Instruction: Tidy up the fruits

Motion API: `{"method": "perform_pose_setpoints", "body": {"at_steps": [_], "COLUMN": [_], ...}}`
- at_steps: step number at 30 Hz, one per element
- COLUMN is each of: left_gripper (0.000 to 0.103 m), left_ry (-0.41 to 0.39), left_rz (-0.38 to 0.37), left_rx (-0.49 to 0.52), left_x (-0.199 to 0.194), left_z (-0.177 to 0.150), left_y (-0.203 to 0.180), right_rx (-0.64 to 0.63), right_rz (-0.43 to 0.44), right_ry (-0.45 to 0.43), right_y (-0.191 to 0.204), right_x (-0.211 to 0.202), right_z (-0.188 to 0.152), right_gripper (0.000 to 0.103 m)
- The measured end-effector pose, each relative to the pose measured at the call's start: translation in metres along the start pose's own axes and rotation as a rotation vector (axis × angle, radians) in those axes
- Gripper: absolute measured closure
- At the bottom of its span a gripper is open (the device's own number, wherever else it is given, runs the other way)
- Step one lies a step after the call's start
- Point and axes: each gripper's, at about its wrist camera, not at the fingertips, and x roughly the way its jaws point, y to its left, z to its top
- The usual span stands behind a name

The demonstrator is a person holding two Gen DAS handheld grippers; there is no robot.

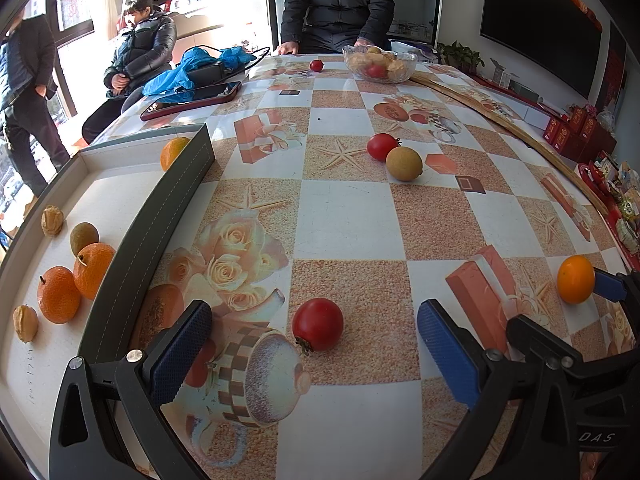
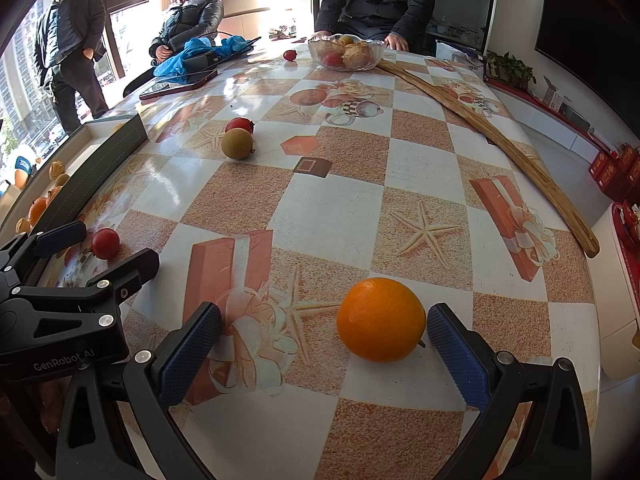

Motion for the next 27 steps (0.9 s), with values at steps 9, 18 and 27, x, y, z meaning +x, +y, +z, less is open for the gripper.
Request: {"method": "perform_pose_setpoints", "body": {"at_steps": [9,18,27], "left_gripper": [0.001,0.001,0.001], "left_ry": [0.000,0.002,0.014], "left_rz": [0.000,-0.003,-0.028], "left_rx": [0.000,0.001,0.003], "left_x": [0.000,0.000,-0.010], "left_z": [0.000,0.000,-0.009], "left_y": [0.000,0.000,0.010], "right_rx": [0.000,-0.001,-0.043], "right_rz": [0.000,-0.001,0.031], "right_ry": [0.000,0.001,0.013], "right_y": [0.000,0.000,-0.014], "right_x": [0.000,0.000,-0.010], "right_z": [0.000,0.001,-0.009], "right_gripper": [0.000,0.000,0.000]}}
